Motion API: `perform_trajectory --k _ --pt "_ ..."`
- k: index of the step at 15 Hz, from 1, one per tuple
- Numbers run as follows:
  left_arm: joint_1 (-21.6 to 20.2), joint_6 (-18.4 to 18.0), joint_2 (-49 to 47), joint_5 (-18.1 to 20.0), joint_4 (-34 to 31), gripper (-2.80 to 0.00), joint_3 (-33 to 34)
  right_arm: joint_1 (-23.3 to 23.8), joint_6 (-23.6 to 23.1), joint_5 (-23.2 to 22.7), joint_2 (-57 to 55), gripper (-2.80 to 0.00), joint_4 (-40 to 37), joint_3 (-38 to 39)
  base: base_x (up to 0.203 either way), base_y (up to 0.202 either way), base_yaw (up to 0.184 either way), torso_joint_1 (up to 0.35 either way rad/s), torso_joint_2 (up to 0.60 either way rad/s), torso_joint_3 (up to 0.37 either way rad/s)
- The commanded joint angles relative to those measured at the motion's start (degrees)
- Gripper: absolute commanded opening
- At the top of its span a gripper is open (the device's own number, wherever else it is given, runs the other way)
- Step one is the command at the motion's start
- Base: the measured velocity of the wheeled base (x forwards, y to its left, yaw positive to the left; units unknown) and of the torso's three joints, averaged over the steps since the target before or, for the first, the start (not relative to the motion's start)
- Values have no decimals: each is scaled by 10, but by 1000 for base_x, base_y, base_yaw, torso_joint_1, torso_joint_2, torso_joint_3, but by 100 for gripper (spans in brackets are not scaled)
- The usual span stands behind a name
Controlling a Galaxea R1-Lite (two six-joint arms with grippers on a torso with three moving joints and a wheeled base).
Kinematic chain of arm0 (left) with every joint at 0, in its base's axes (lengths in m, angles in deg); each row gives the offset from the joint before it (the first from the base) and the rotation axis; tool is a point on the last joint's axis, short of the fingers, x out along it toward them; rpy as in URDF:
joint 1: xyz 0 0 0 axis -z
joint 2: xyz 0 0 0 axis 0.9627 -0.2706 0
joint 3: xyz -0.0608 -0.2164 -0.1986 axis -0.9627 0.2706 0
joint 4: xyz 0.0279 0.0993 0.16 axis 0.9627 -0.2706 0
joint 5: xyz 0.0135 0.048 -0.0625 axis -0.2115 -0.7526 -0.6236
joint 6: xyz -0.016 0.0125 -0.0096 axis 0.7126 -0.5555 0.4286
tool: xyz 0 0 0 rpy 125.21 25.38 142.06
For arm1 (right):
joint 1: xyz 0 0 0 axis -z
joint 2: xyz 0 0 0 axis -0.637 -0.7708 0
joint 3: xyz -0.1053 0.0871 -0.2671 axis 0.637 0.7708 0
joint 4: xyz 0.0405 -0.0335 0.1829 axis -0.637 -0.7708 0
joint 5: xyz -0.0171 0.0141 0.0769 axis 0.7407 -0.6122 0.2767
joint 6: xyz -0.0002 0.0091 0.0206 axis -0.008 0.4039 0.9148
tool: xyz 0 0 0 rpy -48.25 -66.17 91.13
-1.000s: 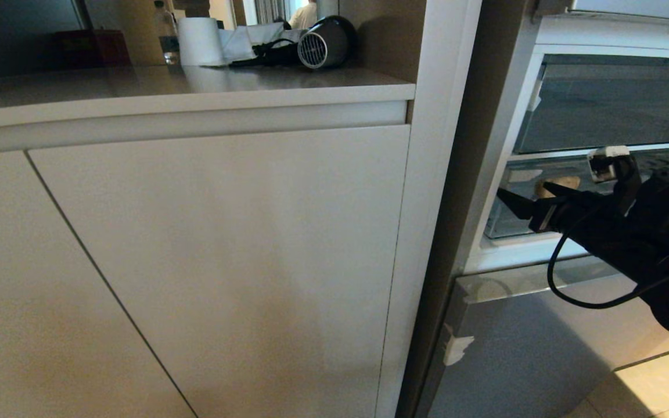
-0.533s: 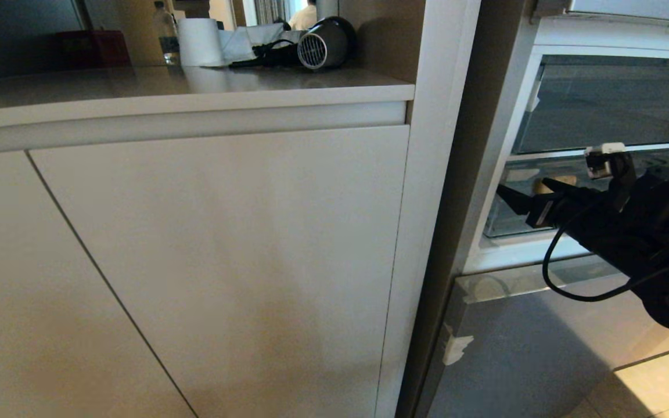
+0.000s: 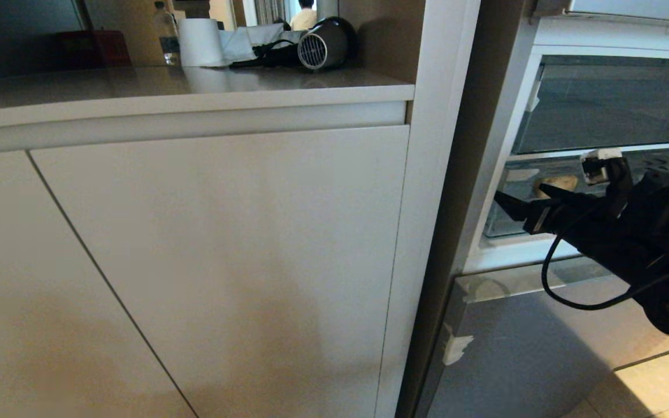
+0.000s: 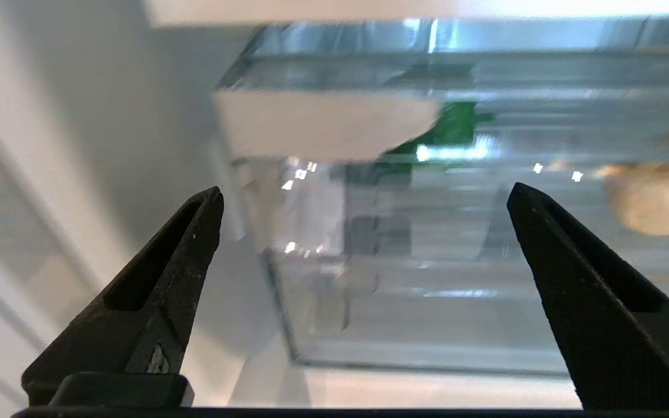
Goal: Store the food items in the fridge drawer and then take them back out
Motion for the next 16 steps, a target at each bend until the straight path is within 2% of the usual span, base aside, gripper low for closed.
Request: perform_trajectory --k 1,10,11,16 --pt "0 0 0 0 0 -280 6 -7 -3 7 6 0 4 6 0 0 0 0 0 0" --pt "0 0 0 0 0 -280 6 -7 -3 14 -6 0 4 -4 0 0 0 0 0 0" --pt "0 0 0 0 0 -280 6 -7 -3 14 -6 -280 4 -5 0 0 0 0 0 0" --pt "0 0 0 0 0 -280 6 -9 -3 14 -6 -280 4 -3 0 0 0 0 0 0"
